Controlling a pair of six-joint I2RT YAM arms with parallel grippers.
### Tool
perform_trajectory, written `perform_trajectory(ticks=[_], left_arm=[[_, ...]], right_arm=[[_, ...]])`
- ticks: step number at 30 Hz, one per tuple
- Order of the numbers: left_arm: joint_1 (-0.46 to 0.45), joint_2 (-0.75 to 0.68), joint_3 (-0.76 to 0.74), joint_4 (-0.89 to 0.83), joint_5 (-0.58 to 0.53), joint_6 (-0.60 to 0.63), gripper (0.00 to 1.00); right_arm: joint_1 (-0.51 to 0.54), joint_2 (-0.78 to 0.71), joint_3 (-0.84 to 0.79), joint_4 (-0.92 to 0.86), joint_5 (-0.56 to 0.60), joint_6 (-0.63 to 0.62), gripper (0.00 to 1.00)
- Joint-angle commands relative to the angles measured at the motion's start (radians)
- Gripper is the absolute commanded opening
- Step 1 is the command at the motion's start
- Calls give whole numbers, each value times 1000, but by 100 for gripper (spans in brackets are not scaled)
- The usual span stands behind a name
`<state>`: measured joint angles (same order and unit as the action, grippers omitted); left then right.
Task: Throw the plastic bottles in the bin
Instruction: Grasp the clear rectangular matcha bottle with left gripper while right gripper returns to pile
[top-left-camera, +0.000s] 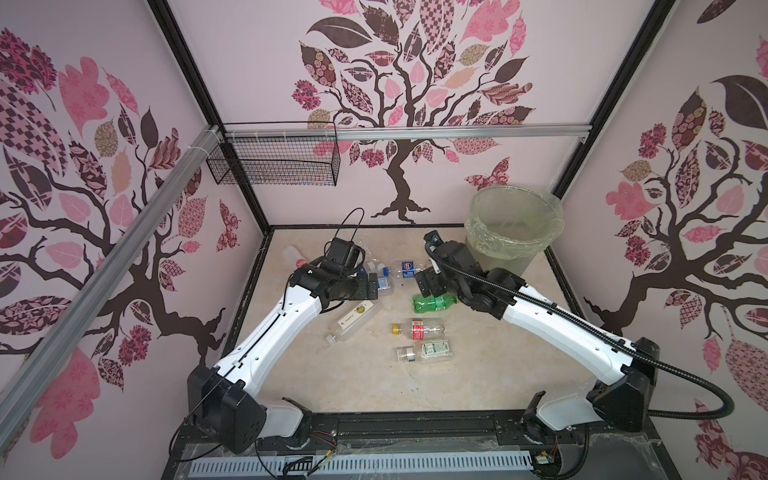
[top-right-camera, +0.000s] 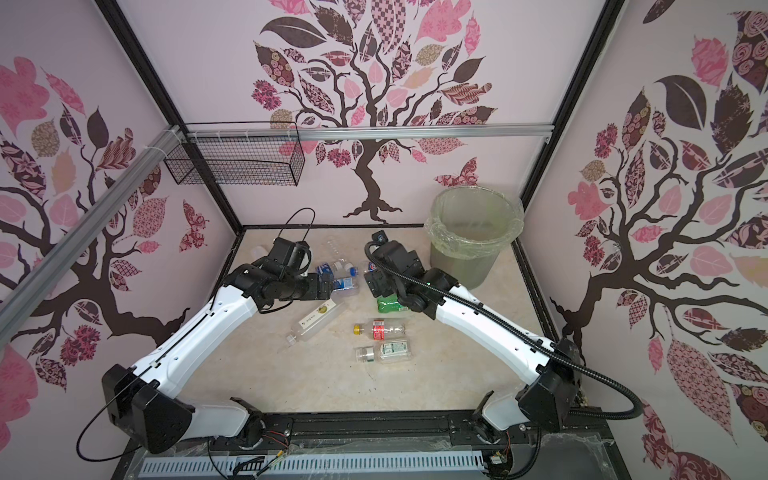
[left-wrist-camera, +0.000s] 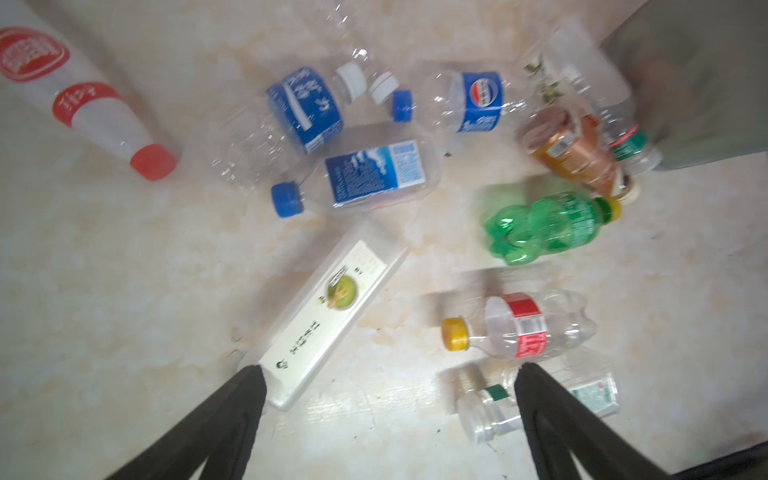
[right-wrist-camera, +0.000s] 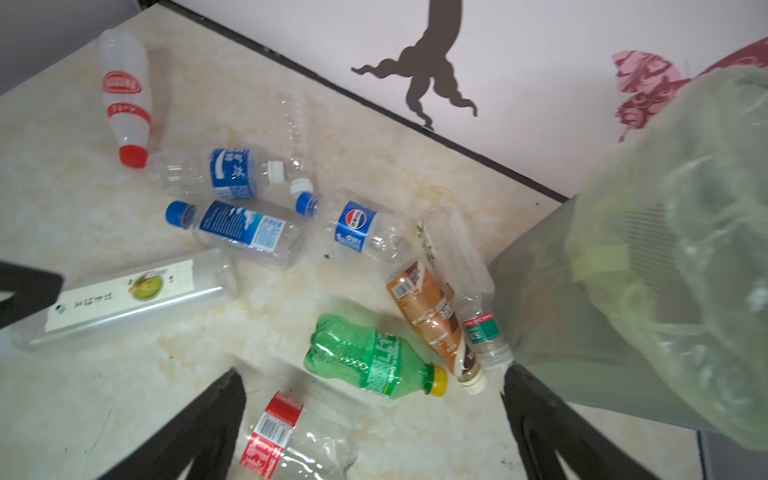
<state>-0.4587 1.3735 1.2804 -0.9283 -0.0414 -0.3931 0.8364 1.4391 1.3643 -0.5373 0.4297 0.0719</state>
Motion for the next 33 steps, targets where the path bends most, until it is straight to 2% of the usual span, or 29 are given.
perform_trajectory(ticks=[1,5,10,18,25,33], left_arm=[[13,15,-84,-56,-42,23,98],[22,48,-152,-42,-45,20,98],[26,115,-179,-25,-73,29,98],[29,278,-136,16,-128,75,98],[34,385,-87,13,-129,102,98],[33,382,-137,40,-57,103,85]], right_arm=[[39,3,-46,64,56,45,100],[49,-10,-118,87,75,142,100],[49,-81,-227,130,-27,210,99],[49,-275,-421,286,-62,172,99],[49,-272,-404,190,-80,181,99],[47,-264,-416,150,-67,201,99]])
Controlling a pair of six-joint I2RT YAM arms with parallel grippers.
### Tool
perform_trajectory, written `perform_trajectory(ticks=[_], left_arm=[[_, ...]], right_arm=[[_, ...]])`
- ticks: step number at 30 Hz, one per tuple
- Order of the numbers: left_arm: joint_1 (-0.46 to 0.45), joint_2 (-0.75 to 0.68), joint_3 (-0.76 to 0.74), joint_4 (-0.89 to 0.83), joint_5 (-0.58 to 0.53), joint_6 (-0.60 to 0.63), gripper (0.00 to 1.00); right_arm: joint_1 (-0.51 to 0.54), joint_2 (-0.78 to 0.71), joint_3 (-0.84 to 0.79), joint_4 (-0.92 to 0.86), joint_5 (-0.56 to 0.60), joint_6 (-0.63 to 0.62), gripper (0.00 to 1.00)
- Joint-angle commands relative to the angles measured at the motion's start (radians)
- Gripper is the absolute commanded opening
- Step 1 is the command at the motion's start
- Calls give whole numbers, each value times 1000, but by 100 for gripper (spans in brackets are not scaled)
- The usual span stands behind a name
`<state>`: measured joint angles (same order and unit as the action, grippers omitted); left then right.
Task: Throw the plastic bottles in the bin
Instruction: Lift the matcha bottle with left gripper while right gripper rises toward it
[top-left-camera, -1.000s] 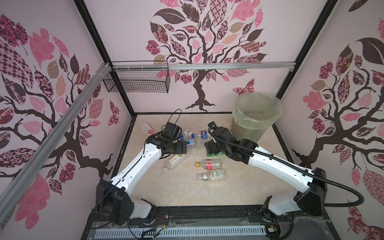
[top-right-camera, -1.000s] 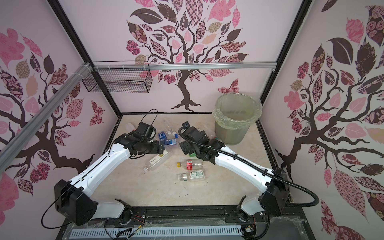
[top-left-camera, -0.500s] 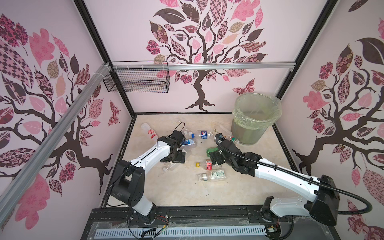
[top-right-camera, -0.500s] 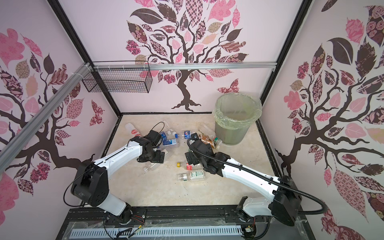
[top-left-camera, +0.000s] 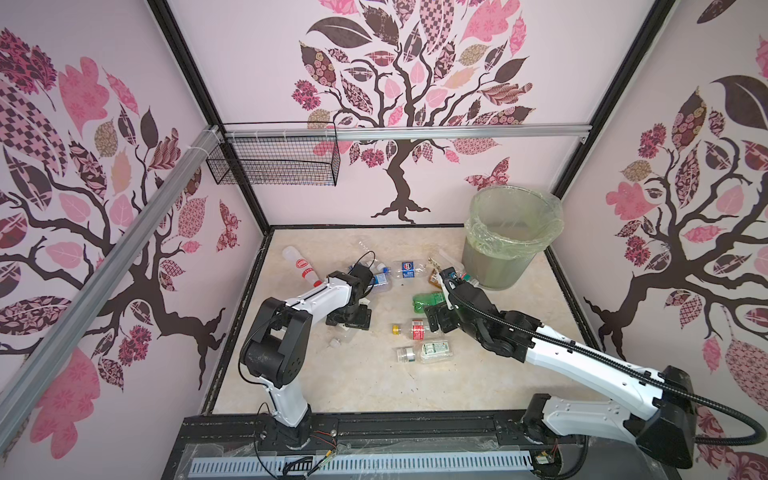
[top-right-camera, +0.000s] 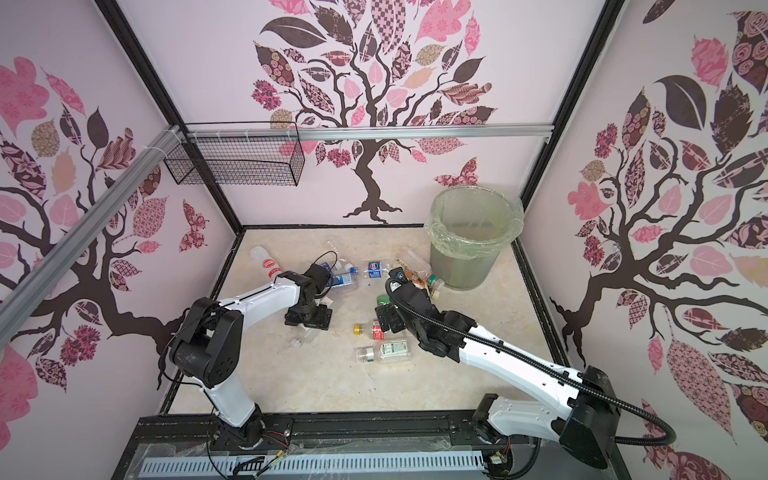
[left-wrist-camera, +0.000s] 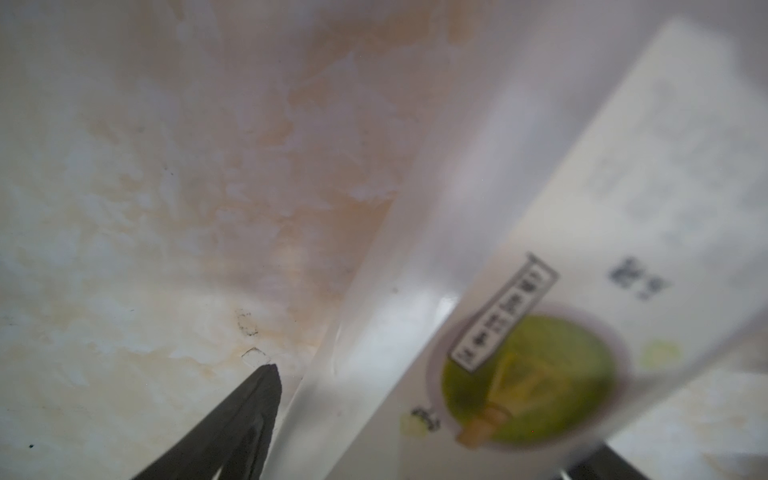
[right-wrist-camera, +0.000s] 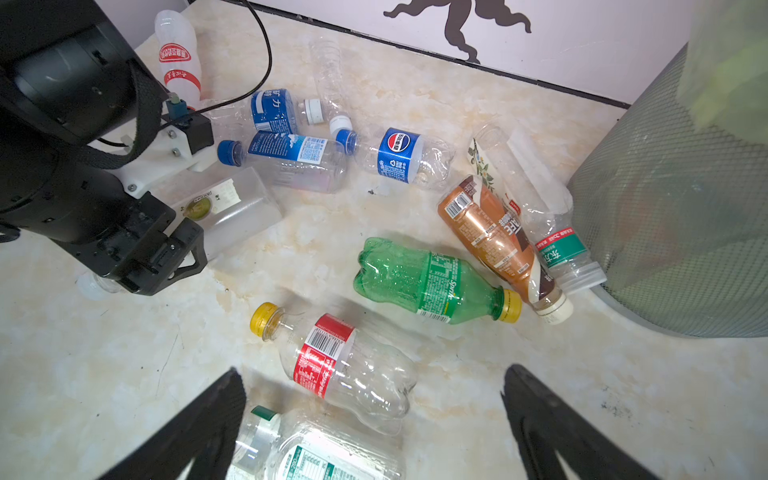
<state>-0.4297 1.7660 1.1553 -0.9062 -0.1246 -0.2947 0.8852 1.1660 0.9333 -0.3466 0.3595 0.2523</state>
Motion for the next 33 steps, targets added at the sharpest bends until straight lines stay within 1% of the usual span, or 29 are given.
perform_trajectory(ticks=[1,5,9,13,16,22,25,28,30,33], left_arm=[[4,-16,-19,18,33,5,83],[3,-31,-32,22,62,0,73],[1,-44,-32,25,106,5,63],[-2,-72,-22,30,160,16,58],[-18,-115,-12,44,205,20,57],[-97,-229,60,95,178,14,56],[-130,-285,106,166,191,18,55],[-144,-333,128,276,229,10,54],[-150,-352,140,353,241,-3,54],[-163,-358,167,434,225,-24,54]], right_arm=[[-2,9,14,-39,0,24,99],[-25,25,21,-37,-54,49,99],[-81,40,34,-39,-121,74,99],[-150,34,45,-37,-199,101,99],[-163,34,73,-38,-205,107,99],[-194,70,192,-53,-229,169,99],[-249,92,268,-49,-289,206,99],[-320,118,353,-55,-371,226,99],[-348,140,416,-69,-392,222,99],[-353,177,506,-86,-403,195,99]])
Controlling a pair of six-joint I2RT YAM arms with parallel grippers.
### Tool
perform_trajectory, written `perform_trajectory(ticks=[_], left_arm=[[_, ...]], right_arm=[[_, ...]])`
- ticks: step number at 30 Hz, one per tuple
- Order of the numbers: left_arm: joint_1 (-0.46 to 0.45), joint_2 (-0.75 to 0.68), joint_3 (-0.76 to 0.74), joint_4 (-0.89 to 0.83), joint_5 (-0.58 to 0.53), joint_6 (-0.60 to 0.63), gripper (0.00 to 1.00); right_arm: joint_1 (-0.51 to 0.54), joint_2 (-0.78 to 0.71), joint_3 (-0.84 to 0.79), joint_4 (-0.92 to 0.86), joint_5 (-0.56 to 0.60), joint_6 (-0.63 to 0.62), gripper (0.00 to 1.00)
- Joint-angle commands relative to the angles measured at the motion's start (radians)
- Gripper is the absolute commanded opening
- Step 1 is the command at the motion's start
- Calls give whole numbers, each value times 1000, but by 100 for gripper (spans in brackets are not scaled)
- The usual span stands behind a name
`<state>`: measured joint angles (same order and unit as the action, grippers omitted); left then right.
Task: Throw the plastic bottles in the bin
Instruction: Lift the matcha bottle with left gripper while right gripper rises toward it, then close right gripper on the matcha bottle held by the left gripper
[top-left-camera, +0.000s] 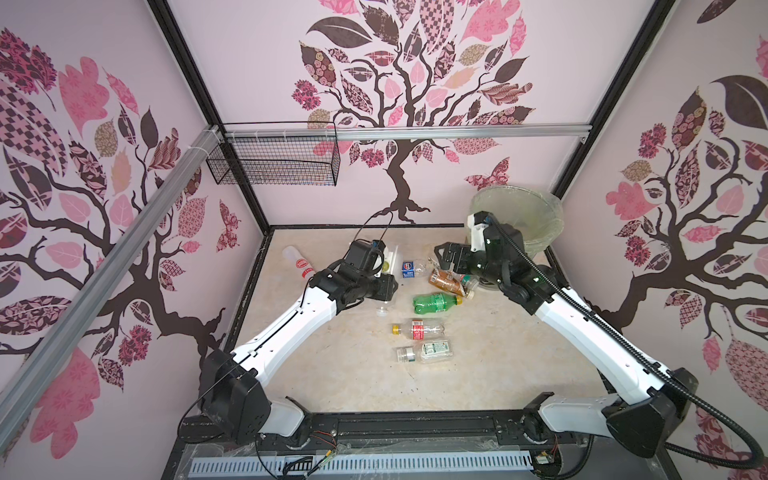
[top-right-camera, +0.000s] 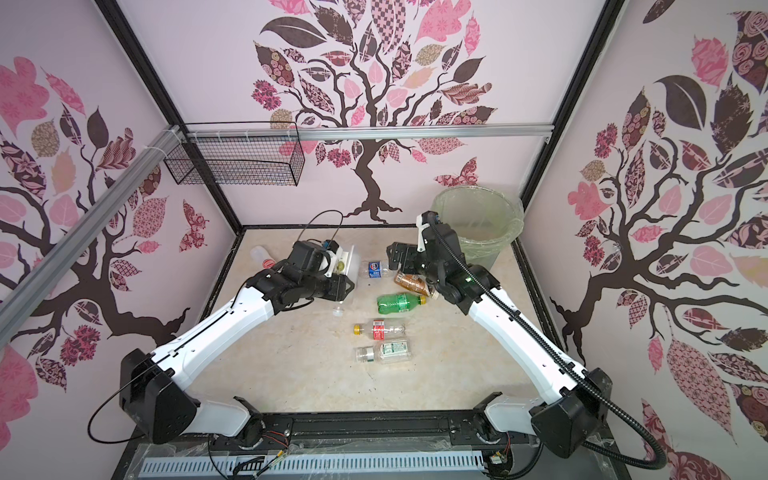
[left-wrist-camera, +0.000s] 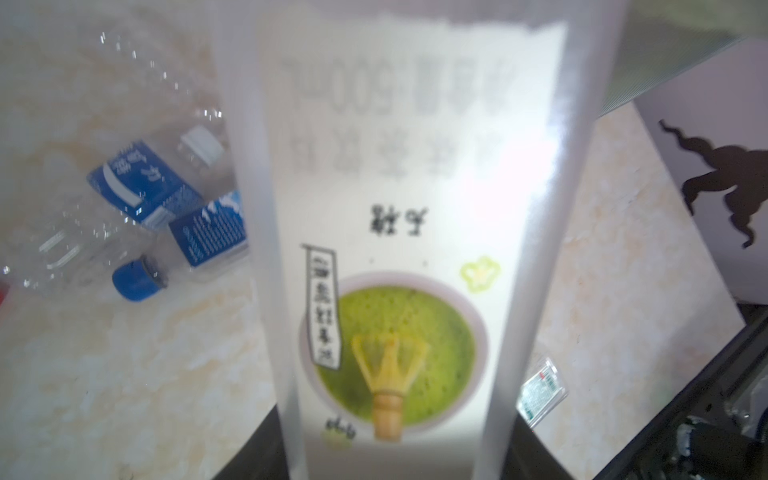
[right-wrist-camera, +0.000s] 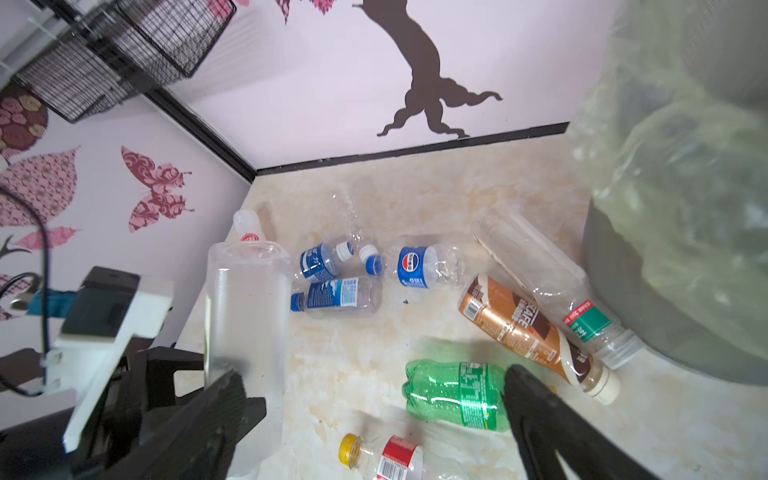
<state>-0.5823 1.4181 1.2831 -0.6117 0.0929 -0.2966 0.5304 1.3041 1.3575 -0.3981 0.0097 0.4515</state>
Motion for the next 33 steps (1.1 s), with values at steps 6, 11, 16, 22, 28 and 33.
perform_trajectory(ticks=[6,11,16,22,28,33], left_arm=[[-68,0,79,276,60,-12,54],[-96,26,113,294,68,-7,55],[-101,31,119,313,98,-15,55],[-106,29,109,332,116,-25,55],[-116,29,109,343,129,-33,55],[-122,26,110,342,134,-36,58]], right_arm=[[1,101,203,-15,-130,20,99],[2,111,204,24,-194,40,99],[1,122,174,46,-222,52,96],[1,140,155,81,-260,68,92],[1,178,155,95,-274,75,87],[1,192,163,89,-253,58,74]])
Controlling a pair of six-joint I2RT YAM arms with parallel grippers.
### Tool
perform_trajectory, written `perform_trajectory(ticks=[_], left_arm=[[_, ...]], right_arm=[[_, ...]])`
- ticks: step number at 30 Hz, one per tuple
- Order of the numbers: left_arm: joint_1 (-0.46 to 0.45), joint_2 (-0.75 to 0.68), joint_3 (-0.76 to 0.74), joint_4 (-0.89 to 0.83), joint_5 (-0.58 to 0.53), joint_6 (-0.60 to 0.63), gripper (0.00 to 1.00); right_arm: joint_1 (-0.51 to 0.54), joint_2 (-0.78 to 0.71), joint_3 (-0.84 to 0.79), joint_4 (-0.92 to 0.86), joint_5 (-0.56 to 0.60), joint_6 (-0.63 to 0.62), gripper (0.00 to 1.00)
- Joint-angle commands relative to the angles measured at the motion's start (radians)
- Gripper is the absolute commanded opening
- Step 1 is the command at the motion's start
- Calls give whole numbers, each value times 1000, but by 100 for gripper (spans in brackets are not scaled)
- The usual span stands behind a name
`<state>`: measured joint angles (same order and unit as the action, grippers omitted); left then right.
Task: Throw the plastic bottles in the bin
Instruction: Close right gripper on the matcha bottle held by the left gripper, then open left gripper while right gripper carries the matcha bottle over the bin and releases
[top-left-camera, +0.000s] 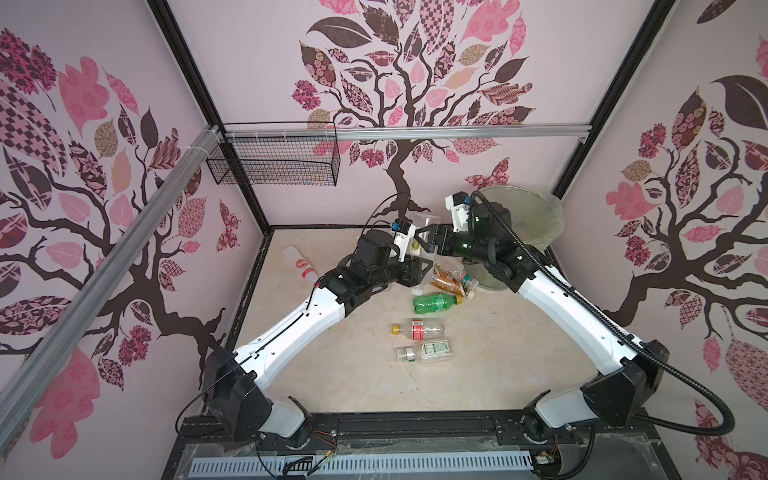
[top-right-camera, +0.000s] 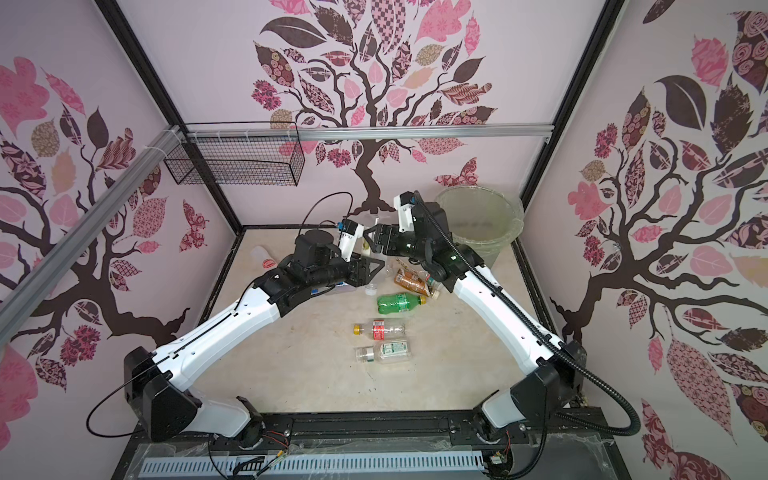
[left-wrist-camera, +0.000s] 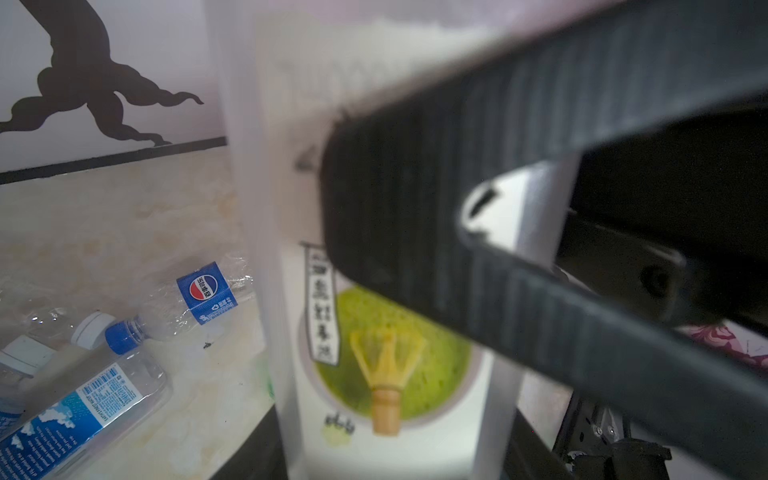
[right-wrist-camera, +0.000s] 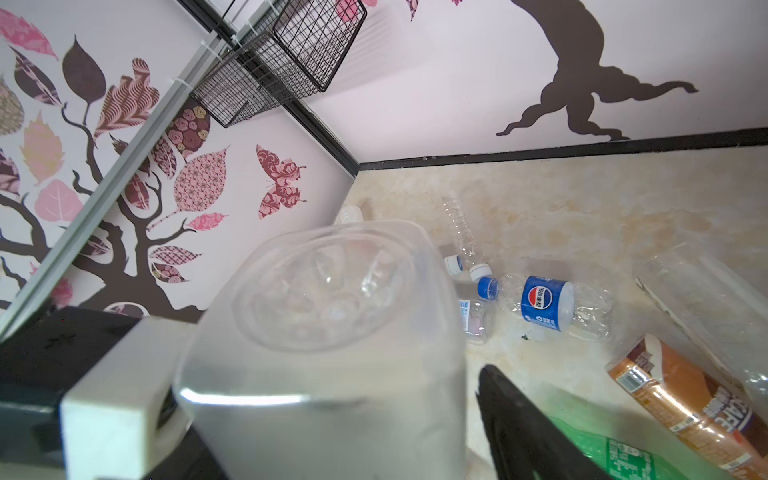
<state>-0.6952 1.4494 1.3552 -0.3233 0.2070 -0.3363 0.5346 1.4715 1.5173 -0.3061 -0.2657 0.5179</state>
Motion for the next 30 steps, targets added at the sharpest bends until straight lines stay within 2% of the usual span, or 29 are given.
perform_trajectory(ticks=[1,5,7,10,12,18,24,27,30], left_arm=[[-10,-8,37,54,20,4,59],[-10,-21,28,51,13,3,66],[-11,-25,28,45,8,3,71],[-11,-32,31,31,4,5,84],[-11,-46,34,23,-4,10,97],[-10,-69,105,-3,-5,32,98],[-10,-44,211,-6,34,33,98],[-10,-36,231,18,47,28,98],[-12,-28,243,38,55,26,98]], right_arm=[[-2,23,1,-4,30,-10,70],[-3,21,0,-11,53,-19,58],[-5,14,2,-11,68,-24,55],[-7,4,28,-37,122,-54,54],[-13,-6,62,-67,187,-90,54],[-61,-75,156,-100,440,-195,53],[-67,-187,206,69,781,-420,53],[-67,-202,279,161,875,-550,54],[-67,-195,345,266,918,-678,55]])
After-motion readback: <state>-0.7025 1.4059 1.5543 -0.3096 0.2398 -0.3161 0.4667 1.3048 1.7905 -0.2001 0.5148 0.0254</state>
